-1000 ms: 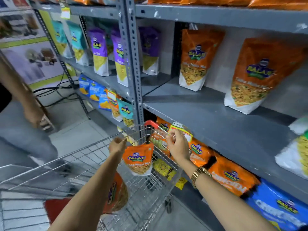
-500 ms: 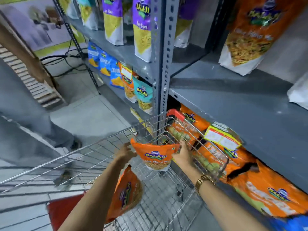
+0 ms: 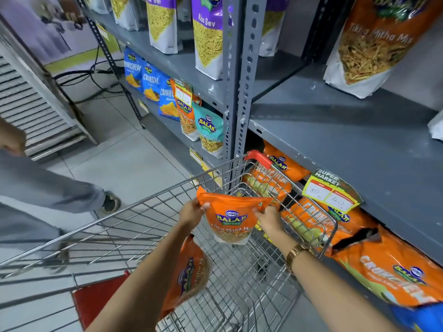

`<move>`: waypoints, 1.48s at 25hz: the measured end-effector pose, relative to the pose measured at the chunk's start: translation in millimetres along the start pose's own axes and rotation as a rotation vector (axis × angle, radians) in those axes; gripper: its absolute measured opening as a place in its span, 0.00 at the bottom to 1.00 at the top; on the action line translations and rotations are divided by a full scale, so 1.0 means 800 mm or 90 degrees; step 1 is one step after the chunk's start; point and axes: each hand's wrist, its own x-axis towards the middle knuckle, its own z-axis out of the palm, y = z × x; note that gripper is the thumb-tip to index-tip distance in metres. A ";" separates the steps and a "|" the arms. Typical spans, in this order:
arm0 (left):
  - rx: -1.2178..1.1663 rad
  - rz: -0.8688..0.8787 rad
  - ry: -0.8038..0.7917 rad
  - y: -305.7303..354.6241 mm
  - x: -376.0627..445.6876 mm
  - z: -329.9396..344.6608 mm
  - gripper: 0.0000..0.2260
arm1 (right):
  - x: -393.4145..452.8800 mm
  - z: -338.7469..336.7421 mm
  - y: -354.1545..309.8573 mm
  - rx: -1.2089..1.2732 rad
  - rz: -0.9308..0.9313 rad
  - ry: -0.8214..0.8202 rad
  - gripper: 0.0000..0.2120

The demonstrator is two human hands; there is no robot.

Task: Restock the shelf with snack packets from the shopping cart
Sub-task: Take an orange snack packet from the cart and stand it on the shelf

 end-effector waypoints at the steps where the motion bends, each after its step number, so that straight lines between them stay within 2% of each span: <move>1: -0.024 0.019 0.005 0.005 -0.006 0.002 0.14 | -0.008 -0.005 -0.004 0.003 -0.022 0.020 0.17; 8: -0.072 0.166 0.069 0.079 -0.079 0.009 0.08 | -0.084 -0.058 -0.024 0.088 -0.150 0.155 0.18; 12: -0.174 0.216 0.110 0.139 -0.144 0.013 0.09 | -0.148 -0.119 -0.044 0.118 -0.290 0.266 0.21; 16: -0.282 0.263 0.116 0.209 -0.208 0.020 0.03 | -0.203 -0.191 -0.058 0.128 -0.402 0.335 0.21; 20: -0.354 0.330 0.093 0.292 -0.261 0.043 0.08 | -0.240 -0.263 -0.064 0.192 -0.454 0.417 0.21; 23: -0.362 0.382 0.058 0.342 -0.286 0.069 0.09 | -0.256 -0.315 -0.063 0.222 -0.470 0.494 0.22; 27: -0.341 0.393 0.035 0.390 -0.290 0.111 0.06 | -0.248 -0.371 -0.058 0.233 -0.452 0.552 0.12; 29: -0.333 0.386 0.008 0.410 -0.283 0.131 0.13 | -0.236 -0.395 -0.056 0.228 -0.446 0.579 0.11; 31: -0.318 0.386 -0.025 0.428 -0.273 0.151 0.15 | -0.223 -0.417 -0.054 0.223 -0.432 0.603 0.12; 37: -0.313 0.379 -0.078 0.463 -0.234 0.196 0.15 | -0.184 -0.454 -0.053 0.225 -0.361 0.601 0.10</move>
